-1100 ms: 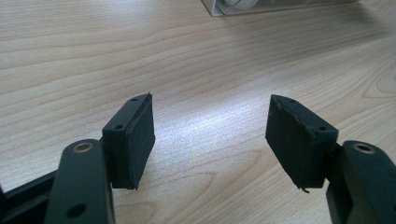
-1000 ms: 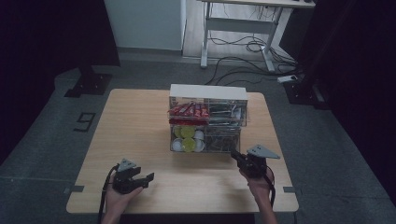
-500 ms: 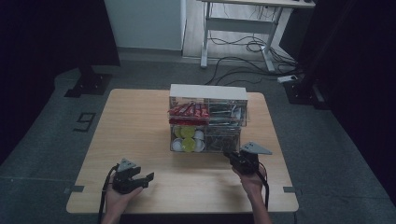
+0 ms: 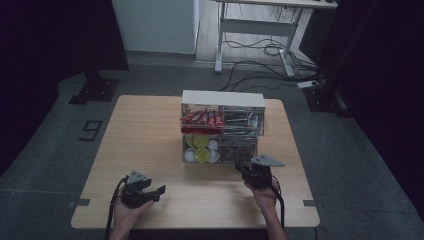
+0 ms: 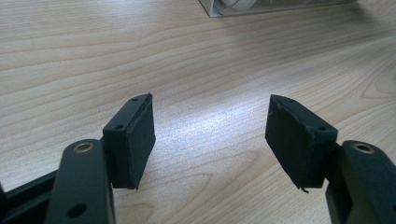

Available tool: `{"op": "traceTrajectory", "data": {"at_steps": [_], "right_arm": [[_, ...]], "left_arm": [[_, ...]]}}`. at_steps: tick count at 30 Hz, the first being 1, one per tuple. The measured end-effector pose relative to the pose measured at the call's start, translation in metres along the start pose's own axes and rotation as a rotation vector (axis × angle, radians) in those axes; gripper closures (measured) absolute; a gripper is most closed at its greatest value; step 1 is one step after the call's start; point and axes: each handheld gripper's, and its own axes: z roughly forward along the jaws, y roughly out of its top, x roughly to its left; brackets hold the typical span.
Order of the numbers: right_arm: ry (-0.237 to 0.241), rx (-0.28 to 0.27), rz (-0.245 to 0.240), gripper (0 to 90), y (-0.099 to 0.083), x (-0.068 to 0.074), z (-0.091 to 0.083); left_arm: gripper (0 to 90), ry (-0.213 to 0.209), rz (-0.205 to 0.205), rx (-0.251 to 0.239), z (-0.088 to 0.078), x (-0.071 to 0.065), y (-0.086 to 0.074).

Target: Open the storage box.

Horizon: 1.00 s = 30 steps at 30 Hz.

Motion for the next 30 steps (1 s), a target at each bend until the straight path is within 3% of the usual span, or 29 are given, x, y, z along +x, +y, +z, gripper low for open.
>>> {"op": "traceTrajectory", "data": {"at_steps": [19,30], "right_arm": [[0.004,0.067,0.000,89.1,-0.013,0.001,0.014],[-0.006,0.054,0.008,89.1,-0.013,-0.002,0.012]], "left_arm": [[33.2,-0.003,0.003,0.009,0.002,-0.001,0.000],[33.2,-0.003,0.003,0.014,0.003,-0.001,-0.001]]}}
